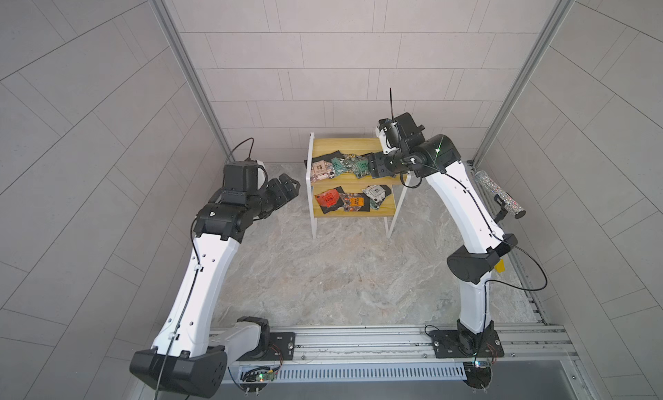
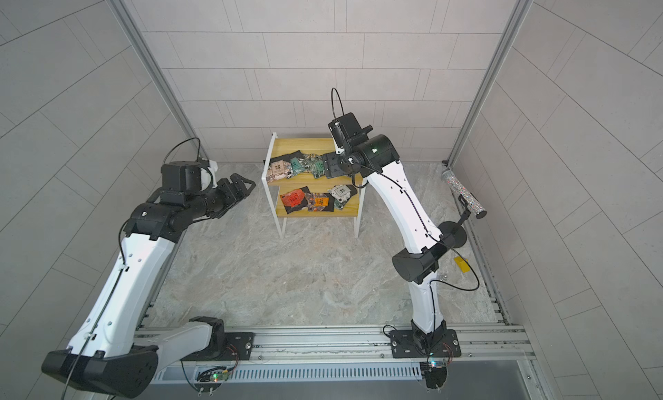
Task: Remove the tea bags from the shelf
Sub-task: Pick up the tea bag from the shelf.
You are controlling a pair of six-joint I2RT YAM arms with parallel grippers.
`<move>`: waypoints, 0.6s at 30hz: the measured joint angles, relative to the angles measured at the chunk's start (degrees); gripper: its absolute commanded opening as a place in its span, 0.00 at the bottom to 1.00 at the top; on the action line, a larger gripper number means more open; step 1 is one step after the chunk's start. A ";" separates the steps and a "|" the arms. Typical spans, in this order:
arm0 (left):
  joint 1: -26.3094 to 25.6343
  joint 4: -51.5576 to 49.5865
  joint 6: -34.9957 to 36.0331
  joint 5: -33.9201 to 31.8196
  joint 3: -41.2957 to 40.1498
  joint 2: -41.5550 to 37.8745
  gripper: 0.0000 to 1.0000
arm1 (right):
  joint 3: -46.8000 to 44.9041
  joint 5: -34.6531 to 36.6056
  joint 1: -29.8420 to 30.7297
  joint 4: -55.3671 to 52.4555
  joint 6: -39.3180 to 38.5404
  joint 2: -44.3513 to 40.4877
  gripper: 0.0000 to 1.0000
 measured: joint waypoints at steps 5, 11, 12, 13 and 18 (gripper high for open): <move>0.00 0.00 -0.15 0.04 -0.39 0.02 0.88 | -1.73 0.61 0.22 1.53 0.02 -0.35 0.78; 0.00 0.00 -0.44 0.15 -0.61 0.02 0.88 | -8.28 1.01 0.46 6.10 0.13 -3.58 0.68; 0.00 0.00 -0.50 0.17 -0.68 0.02 0.88 | -9.29 1.03 0.48 6.78 0.17 -4.09 0.67; 0.00 0.02 -0.57 0.20 -0.74 0.02 0.88 | -10.29 1.03 0.48 7.45 0.24 -4.63 0.66; 0.00 0.02 -0.59 0.39 -0.76 0.02 0.88 | -11.93 0.98 0.48 8.79 0.35 -5.49 0.56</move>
